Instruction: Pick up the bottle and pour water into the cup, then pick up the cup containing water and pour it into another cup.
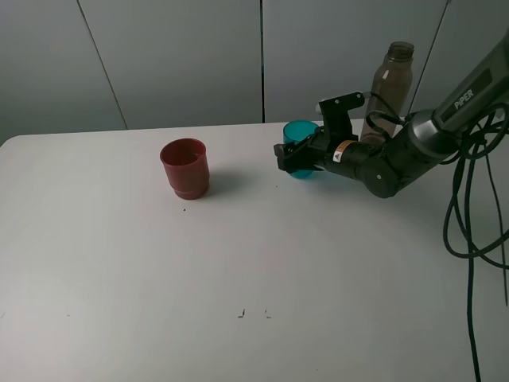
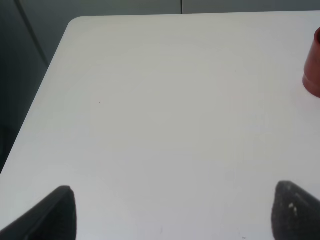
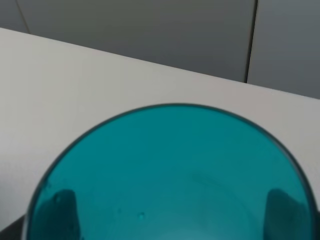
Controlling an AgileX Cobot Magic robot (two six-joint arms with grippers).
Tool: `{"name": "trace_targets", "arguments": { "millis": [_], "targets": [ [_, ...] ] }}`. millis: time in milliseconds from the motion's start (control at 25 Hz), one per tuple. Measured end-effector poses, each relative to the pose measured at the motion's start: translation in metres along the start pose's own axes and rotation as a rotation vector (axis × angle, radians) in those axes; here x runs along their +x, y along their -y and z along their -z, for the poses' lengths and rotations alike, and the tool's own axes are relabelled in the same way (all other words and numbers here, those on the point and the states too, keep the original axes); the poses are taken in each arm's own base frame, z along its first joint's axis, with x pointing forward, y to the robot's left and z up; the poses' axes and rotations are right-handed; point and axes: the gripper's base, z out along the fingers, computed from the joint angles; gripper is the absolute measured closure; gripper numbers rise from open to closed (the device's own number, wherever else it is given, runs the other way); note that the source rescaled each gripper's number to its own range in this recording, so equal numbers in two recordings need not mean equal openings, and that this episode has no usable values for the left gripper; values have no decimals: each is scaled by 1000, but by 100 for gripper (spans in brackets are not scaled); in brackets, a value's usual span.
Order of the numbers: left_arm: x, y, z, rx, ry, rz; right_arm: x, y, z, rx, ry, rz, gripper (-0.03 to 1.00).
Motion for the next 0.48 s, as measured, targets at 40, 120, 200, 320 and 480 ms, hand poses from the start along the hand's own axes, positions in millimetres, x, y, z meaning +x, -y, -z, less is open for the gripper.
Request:
{"name": "trace_targets", "arguments": {
  "millis": [40,120,200,320,480],
  "targets": [
    [0,0,0,0,0,0,0,0,0,0,-2,0,34],
    [0,0,0,0,0,0,1,0,0,1,-6,-2,16],
    [0,0,0,0,0,0,1,0,0,3,-16,-4,2],
    [0,0,0,0,0,0,3,0,2,6,-34,-5,-2],
    [0,0,0,0,0,0,5,-1,14,14,-81,-6,-3]
  ]
}}
